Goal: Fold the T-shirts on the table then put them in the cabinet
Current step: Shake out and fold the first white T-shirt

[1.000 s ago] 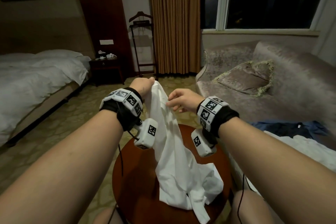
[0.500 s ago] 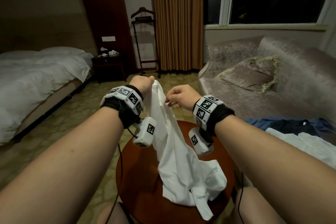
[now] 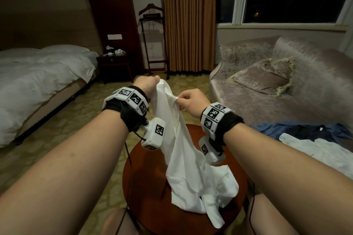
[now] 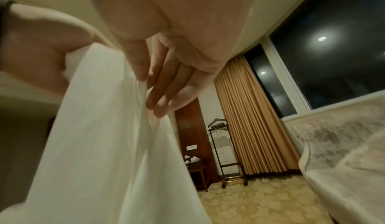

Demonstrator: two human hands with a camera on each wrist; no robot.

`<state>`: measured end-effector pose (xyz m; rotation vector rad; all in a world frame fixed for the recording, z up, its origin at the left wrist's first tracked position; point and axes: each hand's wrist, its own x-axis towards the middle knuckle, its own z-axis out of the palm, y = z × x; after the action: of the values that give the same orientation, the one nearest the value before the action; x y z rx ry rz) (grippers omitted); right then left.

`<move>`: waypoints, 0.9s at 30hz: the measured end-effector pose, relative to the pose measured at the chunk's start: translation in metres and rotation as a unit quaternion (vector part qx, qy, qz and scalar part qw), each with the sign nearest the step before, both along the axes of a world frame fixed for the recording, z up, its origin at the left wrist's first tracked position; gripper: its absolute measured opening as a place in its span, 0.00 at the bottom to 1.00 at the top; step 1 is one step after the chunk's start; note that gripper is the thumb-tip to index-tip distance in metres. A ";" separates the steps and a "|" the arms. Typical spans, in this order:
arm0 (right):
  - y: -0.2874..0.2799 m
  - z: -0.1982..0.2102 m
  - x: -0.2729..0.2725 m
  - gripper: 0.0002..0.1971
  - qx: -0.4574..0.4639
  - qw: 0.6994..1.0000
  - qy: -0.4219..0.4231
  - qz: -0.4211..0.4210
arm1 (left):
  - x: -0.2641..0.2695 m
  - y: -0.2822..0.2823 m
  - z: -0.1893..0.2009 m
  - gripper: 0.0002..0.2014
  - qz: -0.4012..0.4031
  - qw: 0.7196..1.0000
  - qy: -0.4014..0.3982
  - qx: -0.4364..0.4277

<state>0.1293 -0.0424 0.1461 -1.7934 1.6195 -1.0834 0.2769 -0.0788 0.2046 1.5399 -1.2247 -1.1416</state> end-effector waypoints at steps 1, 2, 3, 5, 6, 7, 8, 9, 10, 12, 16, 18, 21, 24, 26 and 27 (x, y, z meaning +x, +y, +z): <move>0.000 0.002 -0.001 0.11 0.004 1.000 -0.016 0.000 | 0.001 -0.001 0.000 0.26 0.002 1.000 -0.023 -0.004; 0.000 0.003 -0.003 0.11 0.006 1.000 -0.028 0.000 | 0.002 -0.001 0.000 0.25 -0.001 0.998 -0.056 -0.011; 0.000 0.004 -0.004 0.11 0.006 0.999 -0.039 0.000 | 0.003 0.000 0.000 0.24 -0.007 0.995 -0.097 -0.020; -0.001 0.005 -0.005 0.12 0.005 0.999 -0.048 -0.002 | 0.003 0.002 -0.001 0.18 -0.024 0.981 -0.175 -0.078; -0.002 0.006 -0.006 0.12 0.007 0.999 -0.050 0.000 | 0.002 0.004 -0.002 0.15 -0.039 0.975 -0.190 -0.112; -0.003 0.008 -0.006 0.12 0.010 0.998 -0.054 0.004 | 0.001 0.007 -0.003 0.16 -0.064 0.969 -0.193 -0.141; -0.003 0.010 -0.006 0.12 0.012 0.998 -0.063 0.011 | -0.001 0.010 -0.005 0.20 -0.100 0.964 -0.187 -0.161; -0.003 0.012 -0.006 0.13 0.012 0.997 -0.072 0.020 | -0.003 0.012 -0.007 0.22 -0.144 0.958 -0.184 -0.164; -0.003 0.014 -0.007 0.13 0.010 0.997 -0.072 0.024 | -0.005 0.014 -0.007 0.22 -0.185 0.949 -0.194 -0.164; -0.003 0.019 -0.011 0.12 0.005 0.999 -0.048 0.022 | -0.009 0.016 -0.008 0.18 -0.236 0.930 -0.229 -0.161; -0.004 0.023 -0.019 0.11 -0.009 0.998 -0.061 0.003 | -0.011 0.014 -0.011 0.08 -0.233 0.907 -0.298 -0.187; -0.002 0.021 -0.020 0.08 0.000 0.996 -0.090 0.000 | -0.011 0.013 -0.012 0.09 -0.213 0.911 -0.291 -0.202; 0.005 0.015 -0.020 0.06 0.082 0.994 -0.060 0.039 | -0.012 0.010 -0.009 0.12 -0.148 0.919 -0.267 -0.249; 0.010 0.000 -0.015 0.13 0.167 0.981 0.077 0.059 | -0.010 0.008 -0.002 0.14 -0.099 0.925 -0.237 -0.280; 0.014 -0.008 -0.011 0.08 0.171 0.977 0.124 0.039 | -0.009 0.007 0.004 0.13 -0.086 0.931 -0.218 -0.278; 0.014 -0.009 -0.010 0.04 0.174 0.978 0.113 0.030 | -0.009 0.007 0.008 0.13 -0.081 0.934 -0.211 -0.278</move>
<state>0.1197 -0.0280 0.1370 -1.7603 1.7456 -0.5395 0.2682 -0.0717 0.2123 1.2855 -1.8064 -0.4857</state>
